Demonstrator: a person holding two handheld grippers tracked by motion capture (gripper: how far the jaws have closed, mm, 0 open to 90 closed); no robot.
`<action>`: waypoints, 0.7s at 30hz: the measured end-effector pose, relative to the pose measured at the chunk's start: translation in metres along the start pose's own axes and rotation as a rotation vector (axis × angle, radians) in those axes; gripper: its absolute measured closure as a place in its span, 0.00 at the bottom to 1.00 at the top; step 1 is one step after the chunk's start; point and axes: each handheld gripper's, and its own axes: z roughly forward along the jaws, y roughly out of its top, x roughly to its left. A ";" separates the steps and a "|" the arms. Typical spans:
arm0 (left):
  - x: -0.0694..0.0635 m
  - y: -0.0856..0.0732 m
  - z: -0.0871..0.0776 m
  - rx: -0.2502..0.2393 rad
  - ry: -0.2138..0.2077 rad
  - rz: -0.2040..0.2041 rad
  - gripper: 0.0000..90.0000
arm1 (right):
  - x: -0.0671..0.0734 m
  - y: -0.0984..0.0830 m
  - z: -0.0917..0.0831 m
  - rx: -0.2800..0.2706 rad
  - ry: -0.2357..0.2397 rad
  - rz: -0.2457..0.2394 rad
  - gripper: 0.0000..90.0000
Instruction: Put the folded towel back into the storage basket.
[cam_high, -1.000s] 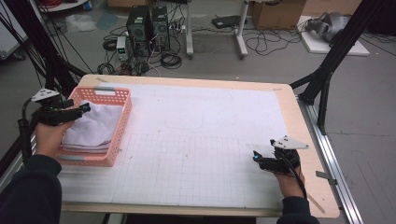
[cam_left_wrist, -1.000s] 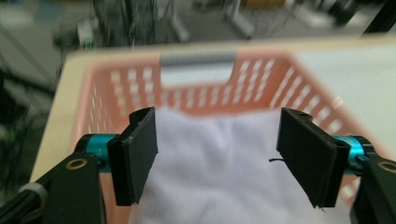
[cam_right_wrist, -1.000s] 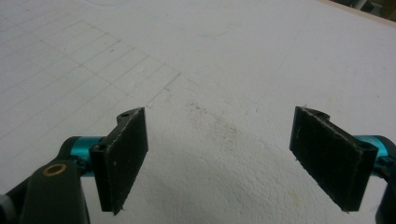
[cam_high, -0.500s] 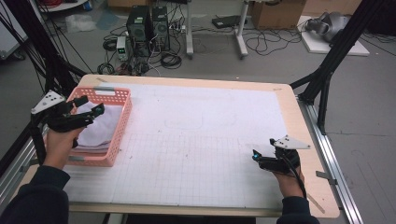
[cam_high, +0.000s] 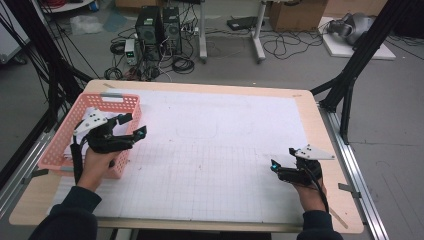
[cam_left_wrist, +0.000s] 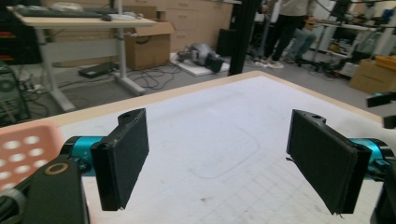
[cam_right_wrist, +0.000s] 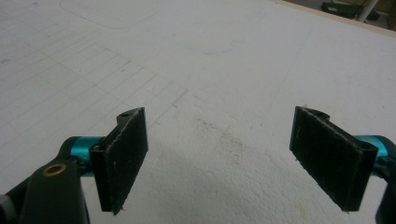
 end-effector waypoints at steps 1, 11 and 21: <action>-0.008 0.000 0.003 -0.007 -0.024 0.017 0.24 | 0.000 0.000 0.000 0.000 0.002 0.004 0.20; -0.044 -0.011 0.022 0.002 -0.078 0.042 0.24 | 0.006 0.004 0.002 -0.013 0.018 -0.004 0.20; -0.066 -0.044 0.040 0.046 -0.098 0.030 0.25 | 0.008 0.005 0.000 -0.038 0.011 0.005 0.20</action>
